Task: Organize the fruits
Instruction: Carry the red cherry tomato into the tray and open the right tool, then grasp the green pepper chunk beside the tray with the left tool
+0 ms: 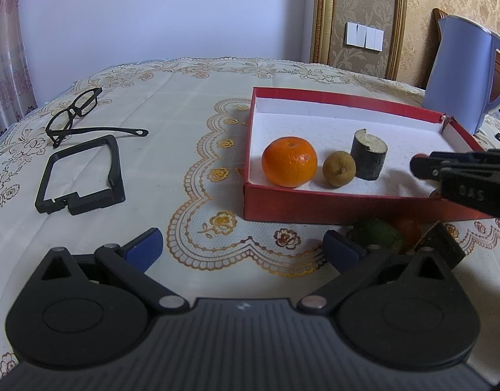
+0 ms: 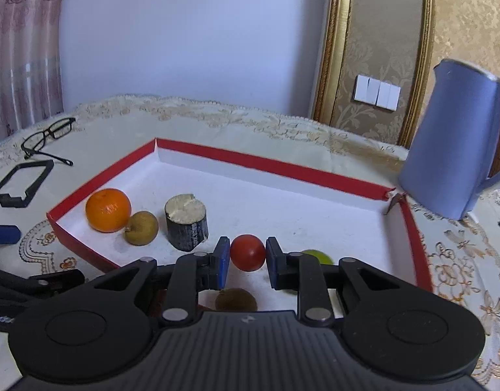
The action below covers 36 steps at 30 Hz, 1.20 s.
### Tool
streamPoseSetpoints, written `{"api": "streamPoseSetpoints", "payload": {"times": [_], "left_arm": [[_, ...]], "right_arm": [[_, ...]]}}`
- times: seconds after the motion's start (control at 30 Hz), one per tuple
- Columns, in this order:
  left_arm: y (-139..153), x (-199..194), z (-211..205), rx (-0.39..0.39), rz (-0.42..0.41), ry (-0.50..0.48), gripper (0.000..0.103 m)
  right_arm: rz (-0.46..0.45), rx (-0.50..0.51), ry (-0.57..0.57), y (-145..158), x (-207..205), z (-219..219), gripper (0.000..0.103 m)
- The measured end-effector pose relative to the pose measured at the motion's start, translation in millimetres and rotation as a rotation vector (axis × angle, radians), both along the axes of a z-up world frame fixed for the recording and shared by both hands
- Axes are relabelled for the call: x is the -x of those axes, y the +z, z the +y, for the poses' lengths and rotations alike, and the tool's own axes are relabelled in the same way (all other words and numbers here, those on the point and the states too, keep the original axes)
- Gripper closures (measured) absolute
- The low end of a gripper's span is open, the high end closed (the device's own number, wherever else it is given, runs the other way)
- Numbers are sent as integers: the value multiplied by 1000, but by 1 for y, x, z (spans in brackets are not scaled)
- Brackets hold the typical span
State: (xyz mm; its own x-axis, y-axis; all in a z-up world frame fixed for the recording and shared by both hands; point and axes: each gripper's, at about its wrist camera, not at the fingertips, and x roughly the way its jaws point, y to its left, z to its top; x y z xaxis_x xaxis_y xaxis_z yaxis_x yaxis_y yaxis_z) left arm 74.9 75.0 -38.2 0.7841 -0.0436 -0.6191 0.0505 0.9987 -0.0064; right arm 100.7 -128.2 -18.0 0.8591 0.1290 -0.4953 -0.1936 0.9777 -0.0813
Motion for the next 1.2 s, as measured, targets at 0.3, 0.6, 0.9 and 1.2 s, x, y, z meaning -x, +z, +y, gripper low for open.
{"api": "streamPoseSetpoints", "payload": {"times": [0.3,0.6,0.9,1.2], "left_arm": [[0,0,0,-2,0,0,0],[0,0,0,-2,0,0,0],[0,0,0,-2,0,0,0],[1,6,0,37,-16,-48,0]], "right_arm": [[13,-20,9,-9,-2,-6,78],[-14,-90,-104,6,64,-65,40],[-56,-63,-293,-9,114,-142,23],[88,-117,-338,-30,84,-162,11]]}}
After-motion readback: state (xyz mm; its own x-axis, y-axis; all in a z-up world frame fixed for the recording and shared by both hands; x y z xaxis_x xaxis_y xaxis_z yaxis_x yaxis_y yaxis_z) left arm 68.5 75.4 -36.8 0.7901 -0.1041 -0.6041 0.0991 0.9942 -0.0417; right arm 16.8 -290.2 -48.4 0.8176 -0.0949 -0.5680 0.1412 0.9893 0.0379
